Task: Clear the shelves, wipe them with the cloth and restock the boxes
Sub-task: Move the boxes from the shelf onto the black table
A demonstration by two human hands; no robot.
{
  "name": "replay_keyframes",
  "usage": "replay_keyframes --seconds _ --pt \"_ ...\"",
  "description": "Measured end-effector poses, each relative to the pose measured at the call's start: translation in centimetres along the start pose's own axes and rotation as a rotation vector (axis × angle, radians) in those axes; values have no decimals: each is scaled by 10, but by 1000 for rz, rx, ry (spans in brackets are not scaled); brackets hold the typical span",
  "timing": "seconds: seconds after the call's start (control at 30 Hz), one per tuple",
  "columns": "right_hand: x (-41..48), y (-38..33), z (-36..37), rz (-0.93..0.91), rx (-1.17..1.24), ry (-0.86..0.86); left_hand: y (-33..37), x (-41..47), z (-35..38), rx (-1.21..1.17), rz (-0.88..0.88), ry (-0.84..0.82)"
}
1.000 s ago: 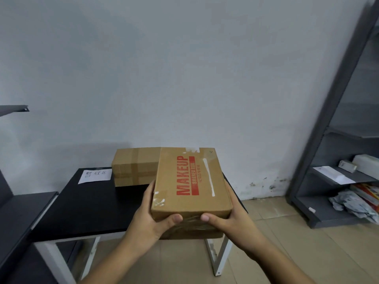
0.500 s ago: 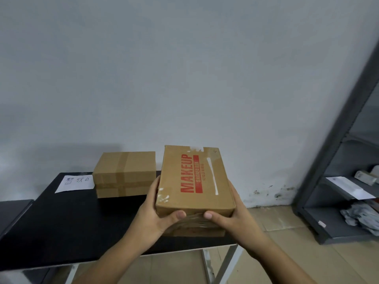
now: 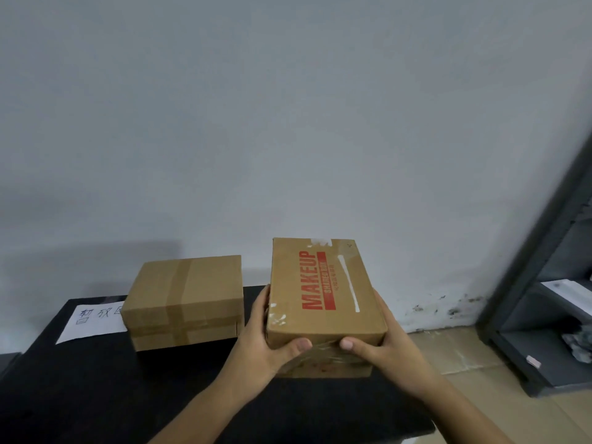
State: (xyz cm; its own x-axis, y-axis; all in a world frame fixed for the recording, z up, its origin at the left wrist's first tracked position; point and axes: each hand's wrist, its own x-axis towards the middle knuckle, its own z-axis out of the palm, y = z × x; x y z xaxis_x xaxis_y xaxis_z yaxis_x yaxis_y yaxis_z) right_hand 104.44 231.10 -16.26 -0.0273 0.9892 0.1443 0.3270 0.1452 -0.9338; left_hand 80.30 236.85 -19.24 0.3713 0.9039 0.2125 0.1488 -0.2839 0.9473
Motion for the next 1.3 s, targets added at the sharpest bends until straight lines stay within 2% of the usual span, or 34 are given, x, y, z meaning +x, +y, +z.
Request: replay_keyframes --seconds 0.3,0.63,0.97,1.07,1.2,1.3 --pt "109 58 -20 19 23 -94 -44 90 3 32 -68 59" --pt "233 126 -34 29 59 -227 -90 187 -3 135 -253 110" --pt "308 194 -18 115 52 -301 -154 246 -11 268 -333 126" --pt "324 213 -7 142 51 -309 -175 259 -14 366 -385 123" --pt "342 235 9 190 36 -320 -207 271 -21 633 -454 151" --pt "353 254 20 221 21 -323 -225 283 -24 748 -507 73"
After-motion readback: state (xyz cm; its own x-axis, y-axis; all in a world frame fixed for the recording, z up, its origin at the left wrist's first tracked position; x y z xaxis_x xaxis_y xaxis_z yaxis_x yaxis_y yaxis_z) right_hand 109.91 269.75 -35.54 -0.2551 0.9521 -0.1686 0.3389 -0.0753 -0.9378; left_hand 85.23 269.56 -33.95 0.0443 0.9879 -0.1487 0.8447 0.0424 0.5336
